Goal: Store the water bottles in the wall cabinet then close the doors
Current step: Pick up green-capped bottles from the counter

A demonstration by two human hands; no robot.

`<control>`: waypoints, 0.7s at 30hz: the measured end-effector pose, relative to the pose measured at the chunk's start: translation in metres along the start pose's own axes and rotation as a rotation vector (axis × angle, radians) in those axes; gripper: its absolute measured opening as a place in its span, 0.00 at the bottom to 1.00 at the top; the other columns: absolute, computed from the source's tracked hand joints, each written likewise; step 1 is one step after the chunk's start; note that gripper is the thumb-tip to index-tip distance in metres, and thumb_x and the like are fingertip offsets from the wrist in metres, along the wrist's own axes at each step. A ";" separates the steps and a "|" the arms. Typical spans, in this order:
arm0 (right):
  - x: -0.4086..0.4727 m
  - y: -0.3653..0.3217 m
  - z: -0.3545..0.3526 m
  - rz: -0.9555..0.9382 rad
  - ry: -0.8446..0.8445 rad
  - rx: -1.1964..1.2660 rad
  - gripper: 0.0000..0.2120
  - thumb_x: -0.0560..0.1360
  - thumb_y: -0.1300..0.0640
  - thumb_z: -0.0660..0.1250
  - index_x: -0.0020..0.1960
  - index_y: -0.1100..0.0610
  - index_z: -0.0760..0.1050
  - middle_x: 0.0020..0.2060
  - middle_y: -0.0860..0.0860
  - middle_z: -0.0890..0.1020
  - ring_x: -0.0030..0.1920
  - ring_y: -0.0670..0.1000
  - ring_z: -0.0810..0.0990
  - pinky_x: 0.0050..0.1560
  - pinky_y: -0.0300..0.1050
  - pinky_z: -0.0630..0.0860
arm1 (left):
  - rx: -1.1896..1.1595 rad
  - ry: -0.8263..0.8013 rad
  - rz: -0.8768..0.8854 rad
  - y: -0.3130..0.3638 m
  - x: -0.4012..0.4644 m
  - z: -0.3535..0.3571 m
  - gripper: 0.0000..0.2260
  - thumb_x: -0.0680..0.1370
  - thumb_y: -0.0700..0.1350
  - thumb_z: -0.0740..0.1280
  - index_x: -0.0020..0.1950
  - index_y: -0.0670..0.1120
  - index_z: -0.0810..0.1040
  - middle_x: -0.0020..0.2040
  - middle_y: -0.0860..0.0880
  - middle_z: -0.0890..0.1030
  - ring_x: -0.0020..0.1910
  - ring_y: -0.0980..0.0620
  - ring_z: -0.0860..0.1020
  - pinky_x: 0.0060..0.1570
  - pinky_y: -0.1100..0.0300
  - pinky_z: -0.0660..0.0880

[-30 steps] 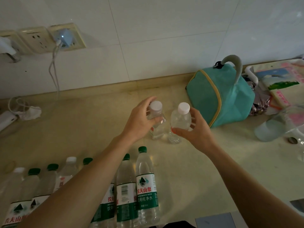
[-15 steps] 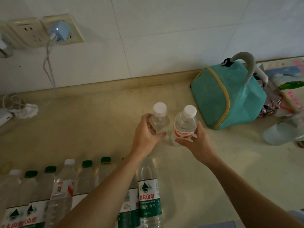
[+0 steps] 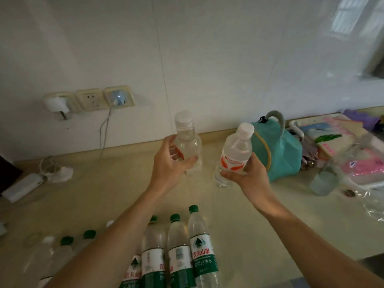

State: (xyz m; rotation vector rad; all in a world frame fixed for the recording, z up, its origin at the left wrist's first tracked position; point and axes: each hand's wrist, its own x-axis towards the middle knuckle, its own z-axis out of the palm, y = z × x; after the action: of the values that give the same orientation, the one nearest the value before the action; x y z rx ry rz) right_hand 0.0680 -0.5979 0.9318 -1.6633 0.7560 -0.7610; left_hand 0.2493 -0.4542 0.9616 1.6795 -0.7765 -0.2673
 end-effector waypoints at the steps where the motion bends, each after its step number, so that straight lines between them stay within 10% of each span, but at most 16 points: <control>1: -0.003 -0.022 0.001 -0.042 0.012 0.009 0.28 0.64 0.57 0.83 0.59 0.44 0.75 0.51 0.37 0.84 0.51 0.38 0.83 0.49 0.32 0.77 | -0.023 0.015 0.046 0.019 0.001 -0.009 0.29 0.65 0.53 0.81 0.62 0.57 0.74 0.51 0.64 0.82 0.50 0.65 0.81 0.46 0.70 0.78; 8: -0.018 -0.197 -0.011 -0.387 0.129 0.105 0.27 0.64 0.53 0.83 0.58 0.43 0.75 0.49 0.36 0.84 0.50 0.36 0.82 0.44 0.25 0.75 | -0.062 0.130 0.423 0.184 0.014 -0.084 0.27 0.69 0.45 0.81 0.64 0.51 0.75 0.53 0.57 0.82 0.51 0.62 0.81 0.48 0.68 0.79; 16: -0.013 -0.402 -0.048 -0.761 0.247 0.228 0.24 0.65 0.57 0.82 0.58 0.50 0.78 0.49 0.44 0.87 0.50 0.45 0.85 0.52 0.45 0.82 | 0.009 0.284 0.753 0.366 0.025 -0.157 0.24 0.70 0.50 0.80 0.62 0.51 0.75 0.50 0.54 0.82 0.48 0.59 0.80 0.45 0.69 0.76; 21: 0.004 -0.486 -0.067 -0.831 0.263 0.156 0.31 0.58 0.41 0.83 0.58 0.47 0.78 0.47 0.41 0.86 0.47 0.40 0.84 0.53 0.47 0.82 | 0.060 0.338 0.798 0.440 0.043 -0.176 0.19 0.70 0.53 0.79 0.56 0.55 0.75 0.48 0.56 0.82 0.45 0.62 0.81 0.39 0.70 0.75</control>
State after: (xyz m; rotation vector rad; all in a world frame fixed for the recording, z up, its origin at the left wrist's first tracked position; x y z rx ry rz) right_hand 0.0633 -0.5450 1.4195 -1.7385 0.1315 -1.5957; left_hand 0.2285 -0.3740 1.4301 1.2950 -1.1248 0.5829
